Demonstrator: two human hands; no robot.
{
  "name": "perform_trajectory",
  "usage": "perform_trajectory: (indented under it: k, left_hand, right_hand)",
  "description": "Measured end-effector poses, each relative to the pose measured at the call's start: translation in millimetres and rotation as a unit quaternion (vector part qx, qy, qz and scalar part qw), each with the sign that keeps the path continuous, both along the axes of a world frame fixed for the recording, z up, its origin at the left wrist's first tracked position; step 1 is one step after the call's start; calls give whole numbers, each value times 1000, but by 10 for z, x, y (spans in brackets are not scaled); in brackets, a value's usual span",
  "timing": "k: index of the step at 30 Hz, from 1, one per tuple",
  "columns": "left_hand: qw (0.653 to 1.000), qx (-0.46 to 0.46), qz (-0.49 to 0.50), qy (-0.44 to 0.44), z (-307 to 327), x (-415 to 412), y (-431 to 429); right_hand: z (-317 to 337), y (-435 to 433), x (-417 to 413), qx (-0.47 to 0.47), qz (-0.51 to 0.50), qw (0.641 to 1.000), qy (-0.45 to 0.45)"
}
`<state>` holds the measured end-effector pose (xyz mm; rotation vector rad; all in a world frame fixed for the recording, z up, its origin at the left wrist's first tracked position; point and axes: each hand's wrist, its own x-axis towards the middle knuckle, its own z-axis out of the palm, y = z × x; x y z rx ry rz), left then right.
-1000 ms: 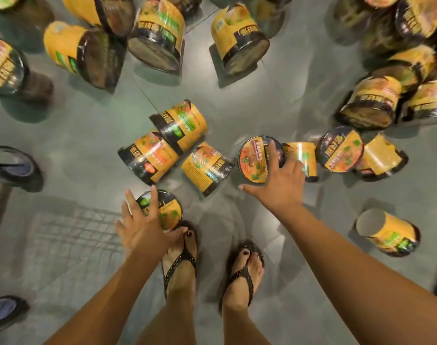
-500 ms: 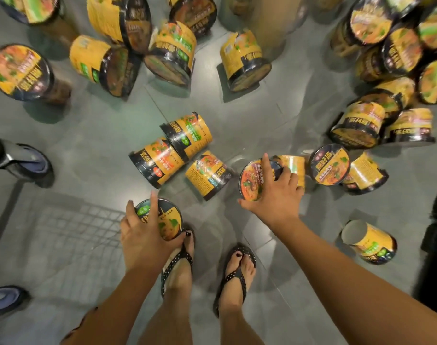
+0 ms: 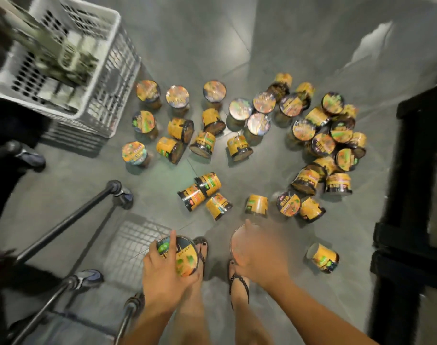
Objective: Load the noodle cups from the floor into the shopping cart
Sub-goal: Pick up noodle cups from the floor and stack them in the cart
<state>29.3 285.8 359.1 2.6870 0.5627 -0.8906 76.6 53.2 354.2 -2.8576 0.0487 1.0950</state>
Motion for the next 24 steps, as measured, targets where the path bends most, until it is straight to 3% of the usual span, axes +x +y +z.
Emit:
perform_trajectory:
  k: [3, 6, 11, 24]
  left_hand:
    - [999, -2, 32, -18, 626, -213, -44]
    - [998, 8, 50, -27, 1154, -492, -126]
    - [994, 17, 98, -36, 1850, -1055, -228]
    - [950, 96, 270, -126, 3036, -2149, 15]
  right_hand:
    - [539, 3, -170, 67, -18, 997, -28]
    - [1106, -7, -263, 79, 1, 997, 21]
    - [1721, -54, -400, 88, 26, 996, 8]
    - [2771, 789, -907, 168, 234, 955, -69]
